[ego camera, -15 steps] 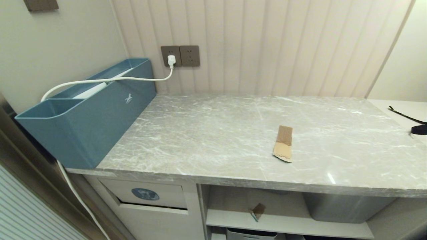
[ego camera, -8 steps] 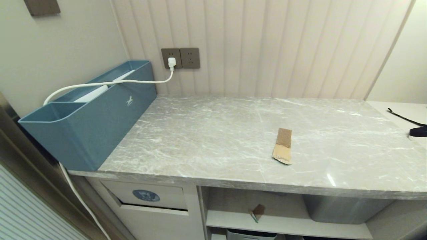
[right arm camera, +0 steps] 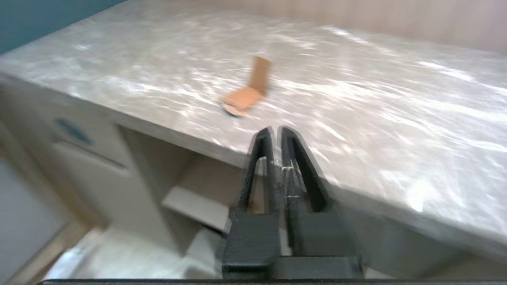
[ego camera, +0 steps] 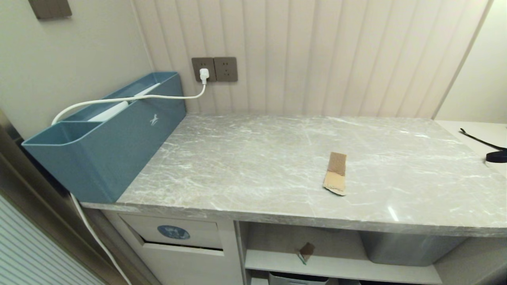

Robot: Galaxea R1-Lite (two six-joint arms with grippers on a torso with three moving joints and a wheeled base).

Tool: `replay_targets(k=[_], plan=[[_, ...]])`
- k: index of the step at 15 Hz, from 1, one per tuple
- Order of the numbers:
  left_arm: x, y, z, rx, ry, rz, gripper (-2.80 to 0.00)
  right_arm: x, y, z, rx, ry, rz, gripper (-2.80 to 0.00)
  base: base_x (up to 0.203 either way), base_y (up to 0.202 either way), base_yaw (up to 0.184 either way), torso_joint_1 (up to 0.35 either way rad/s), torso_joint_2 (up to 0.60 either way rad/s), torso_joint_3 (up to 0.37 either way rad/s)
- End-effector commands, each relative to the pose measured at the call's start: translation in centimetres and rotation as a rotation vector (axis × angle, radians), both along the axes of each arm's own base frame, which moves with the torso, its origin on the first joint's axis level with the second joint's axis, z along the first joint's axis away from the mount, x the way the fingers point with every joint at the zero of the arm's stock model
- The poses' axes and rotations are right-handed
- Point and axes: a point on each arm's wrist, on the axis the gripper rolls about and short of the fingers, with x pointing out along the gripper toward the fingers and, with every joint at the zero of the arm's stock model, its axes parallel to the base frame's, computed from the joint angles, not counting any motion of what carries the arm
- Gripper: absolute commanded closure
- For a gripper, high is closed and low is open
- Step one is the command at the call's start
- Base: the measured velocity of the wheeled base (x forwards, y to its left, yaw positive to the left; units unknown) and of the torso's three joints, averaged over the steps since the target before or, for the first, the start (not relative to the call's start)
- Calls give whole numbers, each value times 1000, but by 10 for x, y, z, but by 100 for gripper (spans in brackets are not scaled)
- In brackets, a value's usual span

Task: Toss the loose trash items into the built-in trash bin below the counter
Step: Pick up the garbage

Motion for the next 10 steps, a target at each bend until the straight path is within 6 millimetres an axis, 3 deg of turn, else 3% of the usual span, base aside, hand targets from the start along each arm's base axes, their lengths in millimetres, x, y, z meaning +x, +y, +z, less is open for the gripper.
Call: replay_targets(k=[1,5,7,10], plan=[[0,0,0,1,0,0,0,80,3,9,4,215,80,-280,0,0,0,0,0,0],[0,0,0,1,0,0,0,178,13,-1,15,246,194,-280,0,0,0,0,0,0],[0,0,0,-1,0,0,0,222,24,-20,15,260,244,-280,0,0,0,0,0,0],[0,0,0,0,0,0,0,272,43,-51,11,271,305,-280,0,0,0,0,0,0]])
